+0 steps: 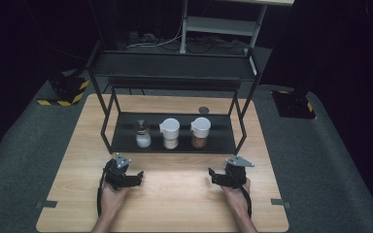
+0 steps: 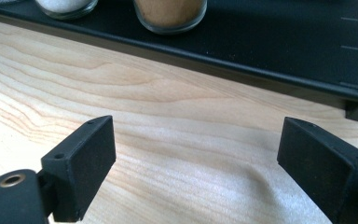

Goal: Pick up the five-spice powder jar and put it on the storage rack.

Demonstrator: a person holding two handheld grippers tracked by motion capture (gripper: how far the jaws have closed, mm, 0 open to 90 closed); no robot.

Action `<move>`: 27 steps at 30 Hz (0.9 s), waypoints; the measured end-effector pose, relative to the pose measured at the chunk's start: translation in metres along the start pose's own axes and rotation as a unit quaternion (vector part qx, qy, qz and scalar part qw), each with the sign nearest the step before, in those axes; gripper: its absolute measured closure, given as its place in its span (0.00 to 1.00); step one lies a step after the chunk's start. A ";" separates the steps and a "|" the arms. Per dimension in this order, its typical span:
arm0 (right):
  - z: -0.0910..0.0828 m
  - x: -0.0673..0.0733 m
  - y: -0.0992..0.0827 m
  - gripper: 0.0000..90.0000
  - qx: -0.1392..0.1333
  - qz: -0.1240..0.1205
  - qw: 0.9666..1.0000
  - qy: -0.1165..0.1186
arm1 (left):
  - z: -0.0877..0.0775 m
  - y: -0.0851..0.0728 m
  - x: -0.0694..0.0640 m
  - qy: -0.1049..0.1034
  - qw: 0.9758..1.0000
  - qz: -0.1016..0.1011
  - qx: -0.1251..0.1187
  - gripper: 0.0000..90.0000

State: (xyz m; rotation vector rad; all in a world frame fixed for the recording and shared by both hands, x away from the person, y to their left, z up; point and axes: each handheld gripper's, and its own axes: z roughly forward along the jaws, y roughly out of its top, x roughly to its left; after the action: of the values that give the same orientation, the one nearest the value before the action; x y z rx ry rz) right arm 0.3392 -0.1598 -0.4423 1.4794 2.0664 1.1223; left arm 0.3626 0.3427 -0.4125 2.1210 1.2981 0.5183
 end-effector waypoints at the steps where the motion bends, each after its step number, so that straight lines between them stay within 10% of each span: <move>1: -0.001 0.001 -0.002 0.13 -0.002 -0.001 1.000 -0.002 | 0.000 0.000 0.000 0.000 1.000 0.001 0.000 0.10; 27: 0.007 0.009 0.006 0.13 0.031 0.000 0.999 -0.018 | 0.000 0.000 0.000 0.000 1.000 0.000 0.000 0.10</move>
State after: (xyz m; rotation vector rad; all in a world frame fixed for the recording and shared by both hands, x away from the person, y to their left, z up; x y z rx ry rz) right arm 0.3437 -0.1483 -0.4406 1.5180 2.0940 1.0320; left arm 0.3625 0.3426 -0.4125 2.1211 1.2987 0.5183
